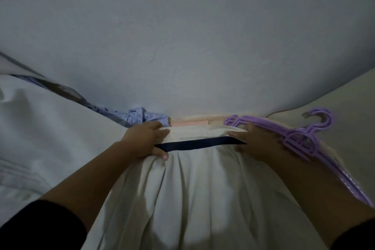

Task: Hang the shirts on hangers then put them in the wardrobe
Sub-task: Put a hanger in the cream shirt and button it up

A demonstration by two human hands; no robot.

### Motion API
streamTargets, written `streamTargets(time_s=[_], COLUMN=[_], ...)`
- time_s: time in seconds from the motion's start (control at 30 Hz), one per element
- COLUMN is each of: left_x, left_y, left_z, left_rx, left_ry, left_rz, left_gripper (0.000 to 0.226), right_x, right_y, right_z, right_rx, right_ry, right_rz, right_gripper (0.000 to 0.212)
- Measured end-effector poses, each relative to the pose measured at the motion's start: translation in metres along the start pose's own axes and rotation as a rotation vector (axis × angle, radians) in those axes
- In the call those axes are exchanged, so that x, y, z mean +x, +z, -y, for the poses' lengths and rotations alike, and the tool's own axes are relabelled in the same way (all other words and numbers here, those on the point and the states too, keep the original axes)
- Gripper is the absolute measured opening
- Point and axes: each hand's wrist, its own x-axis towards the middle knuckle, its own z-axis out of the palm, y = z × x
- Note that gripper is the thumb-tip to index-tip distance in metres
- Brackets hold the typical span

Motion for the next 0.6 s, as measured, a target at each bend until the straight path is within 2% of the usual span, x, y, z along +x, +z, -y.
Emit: streamTargets(time_s=[0.07,0.17,0.3,0.4,0.53,0.6], left_x=[0.008,0.013,0.015,0.012,0.007,0.006], left_y=[0.01,0.02,0.024,0.019,0.014,0.019], left_z=[0.001,-0.006,-0.018,-0.032,-0.078,-0.109], left_rx=[0.09,0.17,0.132,0.026,-0.099,-0.181], left_ry=[0.006,-0.033,-0.073,-0.084,-0.082,-0.036], left_rz=[-0.005,-0.003,-0.022,-0.125,-0.286,-0.317], left_gripper=[0.134,0.119,0.092,0.077,0.084,0.093], right_x=[0.002,-0.008,-0.02,-0.024,-0.036,-0.046], right_y=[0.013,0.033,0.03,0.025,0.019,0.022], right_z=[-0.006,-0.006,0.011,0.017,0.029,0.03], right_rx=[0.023,-0.013,-0.177,-0.16,-0.17,-0.118], right_ry=[0.032,0.251,0.247,0.279,0.276,0.277], right_rz=[0.078,0.188,-0.025,-0.103,-0.195,-0.22], right_gripper=[0.058,0.059,0.053,0.047,0.042,0.042])
